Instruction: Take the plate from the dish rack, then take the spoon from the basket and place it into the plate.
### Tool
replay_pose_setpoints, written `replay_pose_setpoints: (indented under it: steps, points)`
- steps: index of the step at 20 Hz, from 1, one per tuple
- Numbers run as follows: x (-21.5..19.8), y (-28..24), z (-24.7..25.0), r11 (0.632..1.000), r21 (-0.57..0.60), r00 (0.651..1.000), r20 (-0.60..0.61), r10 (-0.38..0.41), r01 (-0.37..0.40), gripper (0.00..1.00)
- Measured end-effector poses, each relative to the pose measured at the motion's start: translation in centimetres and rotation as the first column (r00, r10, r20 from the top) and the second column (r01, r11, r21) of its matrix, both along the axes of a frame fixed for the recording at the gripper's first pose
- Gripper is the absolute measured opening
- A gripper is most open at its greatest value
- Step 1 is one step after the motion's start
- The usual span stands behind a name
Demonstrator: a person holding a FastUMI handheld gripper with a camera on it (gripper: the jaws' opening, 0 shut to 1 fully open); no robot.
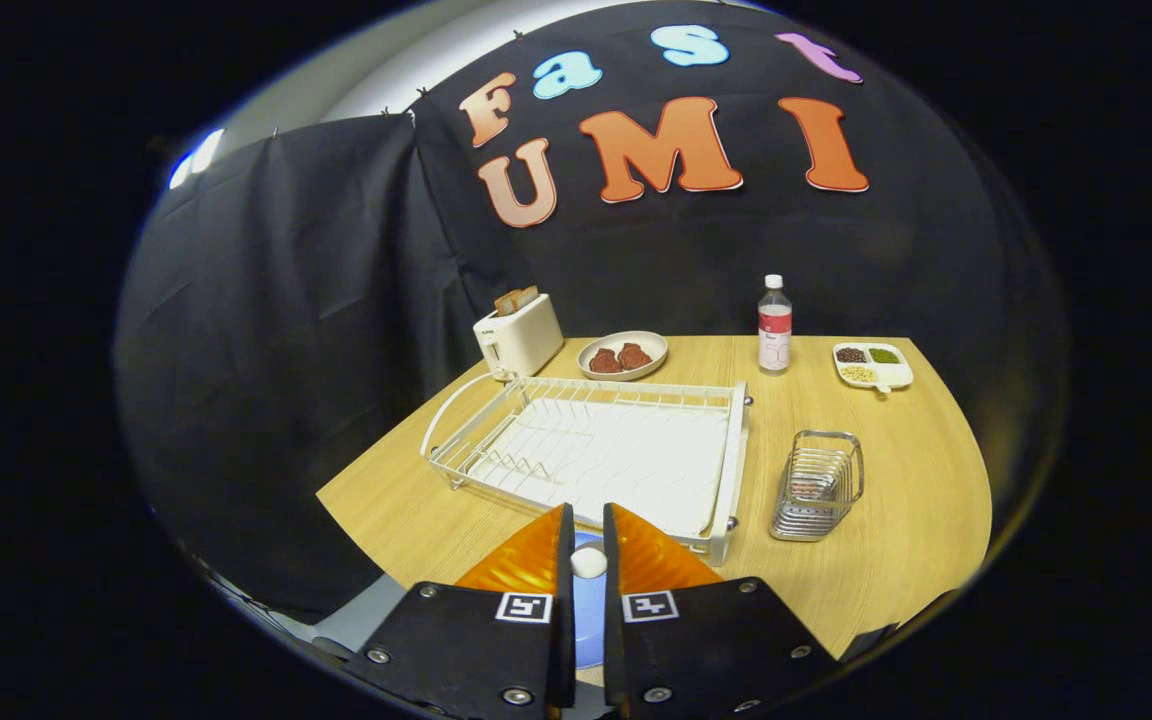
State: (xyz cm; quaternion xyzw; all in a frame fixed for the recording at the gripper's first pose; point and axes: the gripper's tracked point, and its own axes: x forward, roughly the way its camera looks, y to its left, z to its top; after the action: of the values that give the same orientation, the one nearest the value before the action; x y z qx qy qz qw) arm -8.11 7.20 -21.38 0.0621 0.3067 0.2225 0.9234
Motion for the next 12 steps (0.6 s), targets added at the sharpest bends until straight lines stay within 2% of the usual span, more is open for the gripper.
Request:
replay_pose_setpoints:
  steps: [6, 12]
  points:
    - [-1.5, 2.5, -3.0, 0.997, 0.006, 0.996, -0.054, 0.074, -0.074, 0.11]
    - [-2.7, 3.8, -4.7, 0.991, -0.002, 0.991, -0.04, 0.13, -0.131, 0.11]
